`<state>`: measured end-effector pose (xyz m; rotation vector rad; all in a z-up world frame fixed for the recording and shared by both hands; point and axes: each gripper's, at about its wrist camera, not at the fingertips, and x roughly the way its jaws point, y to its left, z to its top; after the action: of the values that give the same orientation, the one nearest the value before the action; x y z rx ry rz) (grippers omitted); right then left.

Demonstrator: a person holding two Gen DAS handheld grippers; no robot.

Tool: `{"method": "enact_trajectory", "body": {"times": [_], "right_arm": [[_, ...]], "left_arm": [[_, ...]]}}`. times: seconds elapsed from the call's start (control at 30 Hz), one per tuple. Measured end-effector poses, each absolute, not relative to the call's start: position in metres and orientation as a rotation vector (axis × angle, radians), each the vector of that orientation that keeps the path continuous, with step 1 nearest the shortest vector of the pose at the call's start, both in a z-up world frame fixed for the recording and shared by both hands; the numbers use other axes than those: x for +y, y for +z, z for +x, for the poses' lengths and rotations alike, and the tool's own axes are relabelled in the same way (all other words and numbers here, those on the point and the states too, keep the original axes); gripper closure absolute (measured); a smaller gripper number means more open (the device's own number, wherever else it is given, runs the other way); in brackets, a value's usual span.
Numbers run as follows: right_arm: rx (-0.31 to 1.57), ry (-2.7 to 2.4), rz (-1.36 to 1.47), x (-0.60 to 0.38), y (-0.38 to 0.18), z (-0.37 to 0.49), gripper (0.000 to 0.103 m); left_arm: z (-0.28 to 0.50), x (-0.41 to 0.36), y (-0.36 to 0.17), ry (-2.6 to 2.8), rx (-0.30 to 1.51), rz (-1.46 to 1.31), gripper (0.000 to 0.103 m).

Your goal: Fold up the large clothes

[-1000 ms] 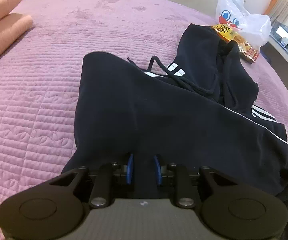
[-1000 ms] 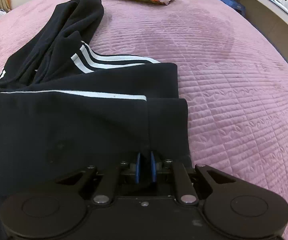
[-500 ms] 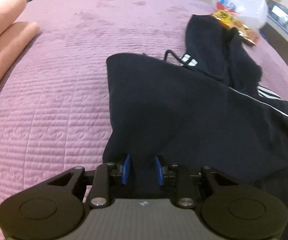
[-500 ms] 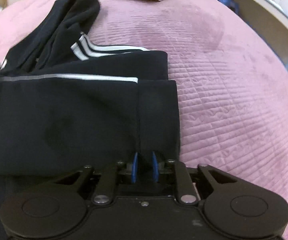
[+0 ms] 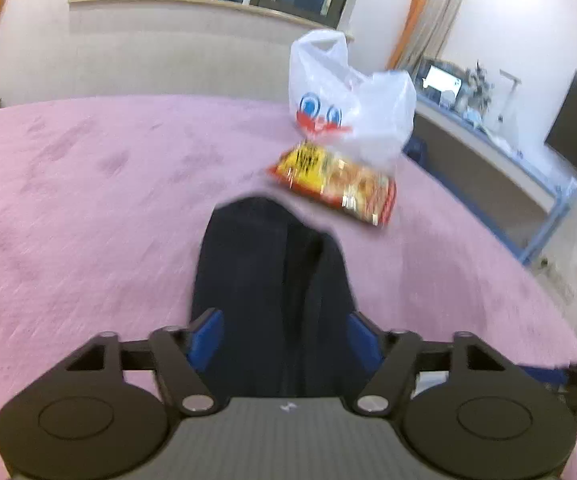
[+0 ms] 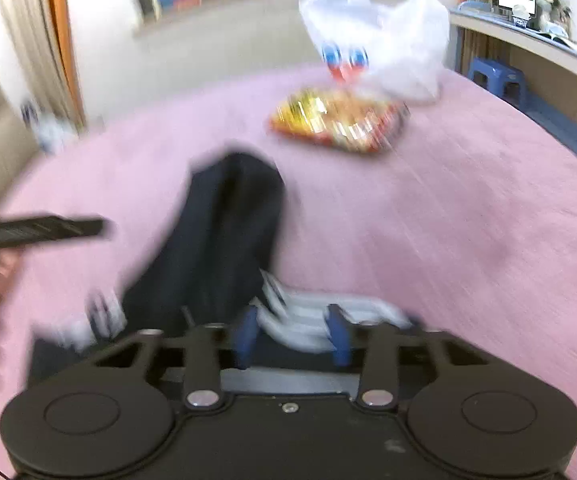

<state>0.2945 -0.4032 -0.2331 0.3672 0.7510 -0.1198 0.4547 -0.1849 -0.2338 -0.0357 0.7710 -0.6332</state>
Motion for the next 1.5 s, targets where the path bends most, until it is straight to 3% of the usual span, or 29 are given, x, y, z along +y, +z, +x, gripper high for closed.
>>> {"method": "enact_trajectory", "body": {"times": [0.27,0.3,0.37,0.4,0.6,0.77,0.8,0.83,0.87,0.9,1.1,1.3,1.37,1.5], "right_arm": [[0.693,-0.102,0.548,-0.427,-0.258,0.403,0.029],[0.696,-0.106,0.538,-0.429,-0.262,0.41,0.029],[0.708,-0.107,0.521,-0.428,-0.271,0.419,0.029],[0.717,-0.107,0.514,-0.429,-0.277,0.423,0.029],[0.722,-0.078,0.481,-0.411,-0.292,0.461,0.028],[0.825,-0.154,0.383,-0.378,-0.304,0.509,0.025],[0.859,-0.189,0.351,-0.372,-0.31,0.519,0.032],[0.902,-0.221,0.301,-0.367,-0.317,0.527,0.046],[0.917,-0.223,0.266,-0.365,-0.318,0.528,0.089],[0.906,-0.213,0.251,-0.366,-0.315,0.523,0.092],[0.657,-0.114,0.428,-0.433,-0.26,0.437,0.095],[0.652,-0.096,0.533,-0.462,-0.283,0.38,0.095],[0.688,-0.107,0.562,-0.466,-0.299,0.369,0.094],[0.952,-0.111,0.477,-0.463,-0.345,0.367,0.075]], "left_arm": [[0.567,-0.273,-0.3,-0.562,0.877,0.068,0.031],[0.574,-0.278,-0.31,-0.549,0.897,0.097,0.034],[0.585,-0.287,-0.33,-0.526,0.946,0.157,0.079],[0.589,-0.286,-0.337,-0.518,0.956,0.17,0.091],[0.58,-0.194,-0.317,-0.565,0.815,-0.095,0.092],[0.587,-0.136,-0.322,-0.529,0.842,-0.206,0.092],[0.587,-0.131,-0.326,-0.527,0.851,-0.205,0.092],[0.588,-0.127,-0.332,-0.523,0.867,-0.211,0.092],[0.59,-0.124,-0.335,-0.515,0.878,-0.22,0.092],[0.592,-0.119,-0.337,-0.512,0.889,-0.238,0.092],[0.588,-0.096,-0.332,-0.547,0.867,-0.307,0.092],[0.577,-0.056,-0.329,-0.612,0.839,-0.505,0.093],[0.566,-0.039,-0.338,-0.567,0.844,-0.494,0.094],[0.546,-0.006,-0.372,-0.401,0.992,-0.315,0.095]]}}
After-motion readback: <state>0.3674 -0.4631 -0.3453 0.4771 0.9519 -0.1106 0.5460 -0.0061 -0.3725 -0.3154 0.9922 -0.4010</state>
